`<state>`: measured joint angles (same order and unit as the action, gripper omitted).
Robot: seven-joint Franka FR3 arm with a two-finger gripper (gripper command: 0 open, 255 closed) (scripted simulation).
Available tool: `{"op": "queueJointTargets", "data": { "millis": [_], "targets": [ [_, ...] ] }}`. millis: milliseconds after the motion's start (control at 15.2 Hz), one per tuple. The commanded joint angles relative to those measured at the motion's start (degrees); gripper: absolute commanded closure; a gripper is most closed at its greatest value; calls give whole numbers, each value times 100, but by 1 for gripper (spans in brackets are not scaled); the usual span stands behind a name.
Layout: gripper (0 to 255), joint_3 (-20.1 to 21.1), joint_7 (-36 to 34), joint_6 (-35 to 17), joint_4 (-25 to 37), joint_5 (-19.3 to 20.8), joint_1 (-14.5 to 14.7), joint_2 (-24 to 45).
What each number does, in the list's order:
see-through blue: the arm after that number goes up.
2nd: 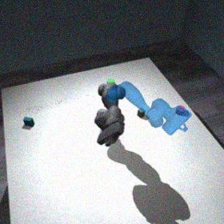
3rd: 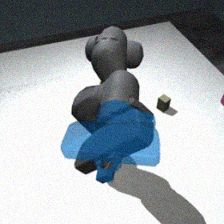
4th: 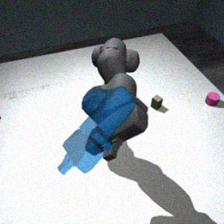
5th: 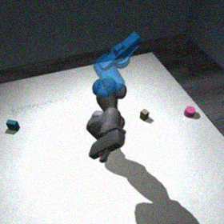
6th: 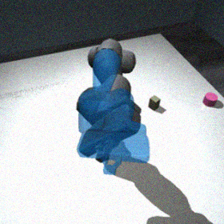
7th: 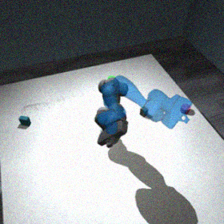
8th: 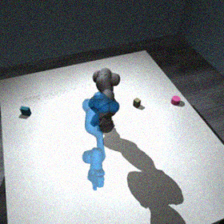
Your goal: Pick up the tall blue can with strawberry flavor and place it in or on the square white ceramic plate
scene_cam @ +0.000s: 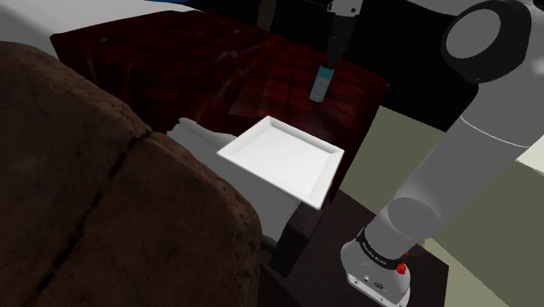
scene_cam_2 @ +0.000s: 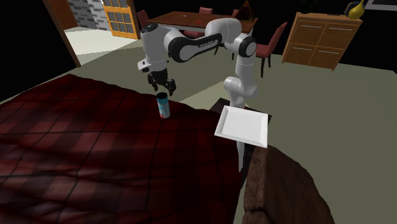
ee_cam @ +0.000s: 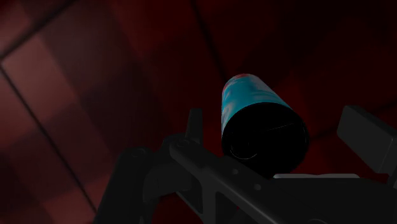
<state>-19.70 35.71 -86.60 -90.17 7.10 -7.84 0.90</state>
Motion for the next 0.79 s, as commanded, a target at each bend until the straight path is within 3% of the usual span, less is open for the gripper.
{"op": "queueJointTargets", "data": {
  "millis": [0, 264, 726],
  "targets": [
    [0, -8, 0, -158, -184, 12, -8, -31],
    [0, -14, -27, -448, -551, 41, -14, -113],
    [0, -15, -26, -446, -550, 40, -14, -113]
  ]
}}
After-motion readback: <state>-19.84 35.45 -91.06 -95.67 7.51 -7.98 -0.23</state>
